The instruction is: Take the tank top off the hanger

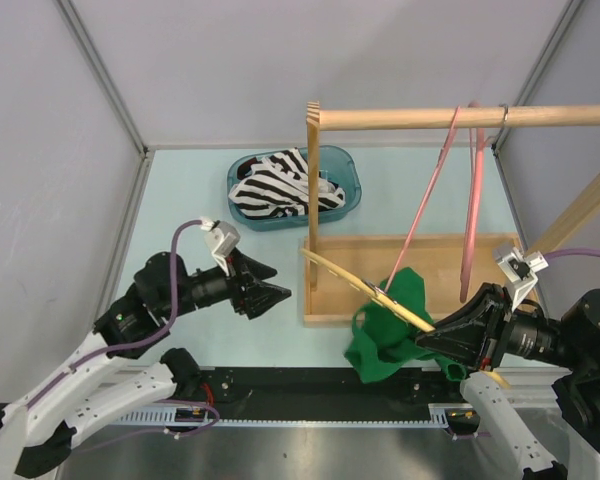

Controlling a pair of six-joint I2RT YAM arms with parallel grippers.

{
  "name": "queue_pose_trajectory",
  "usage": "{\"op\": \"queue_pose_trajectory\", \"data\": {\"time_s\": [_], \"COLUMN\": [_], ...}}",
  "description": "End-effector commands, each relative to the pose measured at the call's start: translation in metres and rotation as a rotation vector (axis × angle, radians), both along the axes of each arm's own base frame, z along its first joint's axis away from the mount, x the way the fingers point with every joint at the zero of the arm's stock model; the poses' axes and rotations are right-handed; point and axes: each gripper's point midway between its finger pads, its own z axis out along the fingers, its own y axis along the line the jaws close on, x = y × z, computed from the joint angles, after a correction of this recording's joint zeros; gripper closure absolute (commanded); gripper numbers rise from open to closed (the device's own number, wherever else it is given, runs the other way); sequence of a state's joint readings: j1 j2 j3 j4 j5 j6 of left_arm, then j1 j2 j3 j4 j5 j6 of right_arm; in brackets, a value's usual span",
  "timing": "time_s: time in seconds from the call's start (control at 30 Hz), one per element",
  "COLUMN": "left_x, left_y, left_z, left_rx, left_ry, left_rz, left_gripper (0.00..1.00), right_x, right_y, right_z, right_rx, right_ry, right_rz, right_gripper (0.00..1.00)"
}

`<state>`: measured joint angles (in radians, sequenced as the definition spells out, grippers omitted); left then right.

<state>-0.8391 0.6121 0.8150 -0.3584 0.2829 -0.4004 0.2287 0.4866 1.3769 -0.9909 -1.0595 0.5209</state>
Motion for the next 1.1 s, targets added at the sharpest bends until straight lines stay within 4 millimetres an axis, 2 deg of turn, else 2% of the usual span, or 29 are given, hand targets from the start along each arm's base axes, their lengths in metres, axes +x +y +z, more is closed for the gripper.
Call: {"op": "queue_pose_trajectory", "data": {"time_s": [0.0, 0.07, 0.1, 0.13, 0.17, 0.2, 0.27, 0.3, 0.37, 0.4, 0.43, 0.47, 0.5, 0.53, 0.57, 0.6, 0.67, 0.8, 0.87, 0.93, 0.97, 1.03, 1.07], "left_x": [-0.007, -0.008, -0.012, -0.012, -0.019, -0.022, -0.023, -0.026, -0.024, -0.026, -0.029, -0.030, -0.035, -0.039, -0.044, -0.046, -0.054, -0.054, -0.059, -0.062, -0.064, -0.068, -0.069], "left_y": [0.010, 0.009, 0.008, 0.003, 0.000, -0.001, -0.010, -0.012, -0.023, -0.025, -0.029, -0.040, -0.043, -0.048, -0.058, -0.062, -0.066, -0.076, -0.078, -0.082, -0.084, -0.087, -0.088], "left_z": [0.050, 0.056, 0.067, 0.070, 0.076, 0.091, 0.097, 0.110, 0.108, 0.118, 0.119, 0.109, 0.116, 0.108, 0.105, 0.100, 0.091, 0.078, 0.078, 0.076, 0.076, 0.073, 0.071], "left_rx": [0.004, 0.009, -0.009, -0.005, -0.008, -0.025, -0.009, -0.019, 0.023, 0.019, 0.027, 0.066, 0.063, 0.100, 0.116, 0.131, 0.165, 0.211, 0.218, 0.220, 0.219, 0.219, 0.220], "left_ry": [-0.182, -0.202, -0.228, -0.234, -0.265, -0.298, -0.338, -0.370, -0.389, -0.414, -0.423, -0.430, -0.450, -0.454, -0.455, -0.456, -0.464, -0.470, -0.472, -0.456, -0.449, -0.423, -0.411], "left_rz": [-0.048, -0.065, -0.086, -0.108, -0.168, -0.188, -0.243, -0.262, -0.304, -0.318, -0.340, -0.386, -0.418, -0.463, -0.512, -0.538, -0.597, -0.623, -0.644, -0.662, -0.669, -0.683, -0.683], "left_gripper": [0.26, 0.26, 0.26, 0.26, 0.27, 0.28, 0.28, 0.28, 0.27, 0.27, 0.26, 0.26, 0.25, 0.25, 0.16, 0.13, 0.13, 0.14, 0.18, 0.29, 0.39, 0.51, 0.61], "right_x": [-0.002, -0.004, -0.005, -0.007, -0.008, -0.008, -0.011, -0.012, -0.015, -0.016, -0.017, -0.018, -0.019, -0.020, -0.021, -0.022, -0.023, -0.029, -0.031, -0.030, -0.030, -0.030, -0.029], "right_y": [0.001, 0.002, 0.002, 0.002, 0.002, 0.002, 0.002, 0.002, 0.002, 0.002, 0.002, 0.002, 0.001, 0.001, 0.001, 0.001, 0.001, 0.000, -0.001, 0.000, 0.000, 0.000, 0.000], "right_z": [0.010, 0.011, 0.012, 0.013, 0.012, 0.011, 0.011, 0.010, 0.007, 0.006, 0.004, 0.002, 0.001, 0.000, -0.001, 0.000, 0.000, 0.000, -0.001, -0.002, -0.003, -0.004, -0.004], "right_rx": [-0.001, 0.006, 0.007, 0.008, 0.008, 0.007, 0.011, 0.013, 0.017, 0.017, 0.017, 0.017, 0.017, 0.017, 0.017, 0.018, 0.018, 0.022, 0.022, 0.020, 0.020, 0.019, 0.019], "right_ry": [-0.081, -0.081, -0.087, -0.091, -0.088, -0.082, -0.088, -0.085, -0.079, -0.075, -0.067, -0.064, -0.061, -0.061, -0.057, -0.061, -0.063, -0.065, -0.067, -0.056, -0.053, -0.047, -0.044], "right_rz": [0.031, 0.050, 0.057, 0.066, 0.072, 0.073, 0.081, 0.082, 0.090, 0.094, 0.096, 0.097, 0.099, 0.105, 0.108, 0.109, 0.115, 0.141, 0.149, 0.154, 0.157, 0.163, 0.161], "right_gripper": [1.00, 1.00, 1.00, 1.00, 1.00, 1.00, 1.00, 1.00, 1.00, 1.00, 1.00, 1.00, 1.00, 1.00, 1.00, 1.00, 1.00, 1.00, 1.00, 1.00, 1.00, 1.00, 1.00]}}
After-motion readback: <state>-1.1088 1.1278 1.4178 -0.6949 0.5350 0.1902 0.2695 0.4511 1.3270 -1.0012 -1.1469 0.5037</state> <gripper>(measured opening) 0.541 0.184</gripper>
